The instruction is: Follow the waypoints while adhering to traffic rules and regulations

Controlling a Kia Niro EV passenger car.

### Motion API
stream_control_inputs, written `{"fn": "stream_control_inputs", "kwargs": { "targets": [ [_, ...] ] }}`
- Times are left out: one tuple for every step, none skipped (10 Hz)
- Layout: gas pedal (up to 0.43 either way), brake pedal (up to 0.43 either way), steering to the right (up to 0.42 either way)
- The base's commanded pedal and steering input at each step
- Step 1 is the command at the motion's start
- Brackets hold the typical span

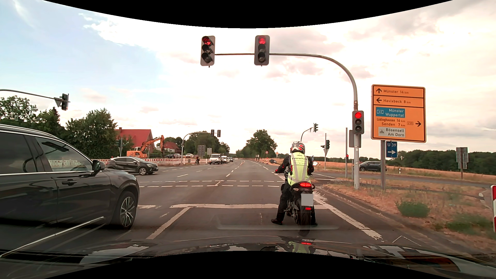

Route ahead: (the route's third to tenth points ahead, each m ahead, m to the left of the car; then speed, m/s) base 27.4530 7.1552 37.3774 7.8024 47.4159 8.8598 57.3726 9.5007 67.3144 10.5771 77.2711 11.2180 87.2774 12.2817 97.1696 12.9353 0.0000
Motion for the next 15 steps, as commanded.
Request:
{"fn": "stream_control_inputs", "kwargs": {
  "targets": [
    [0.0,0.0,0.004],
    [0.0,0.0,0.004],
    [0.0,0.0,0.004],
    [0.0,0.0,0.005],
    [0.0,0.0,0.004],
    [0.0,0.0,0.004],
    [0.0,0.0,0.004],
    [0.0,0.0,0.004],
    [0.0,0.0,0.005],
    [0.0,0.0,0.004],
    [0.0,0.0,0.005],
    [0.0,0.0,0.005],
    [0.0,0.0,0.005],
    [0.0,0.0,0.004],
    [0.0,0.0,0.004]
  ]
}}
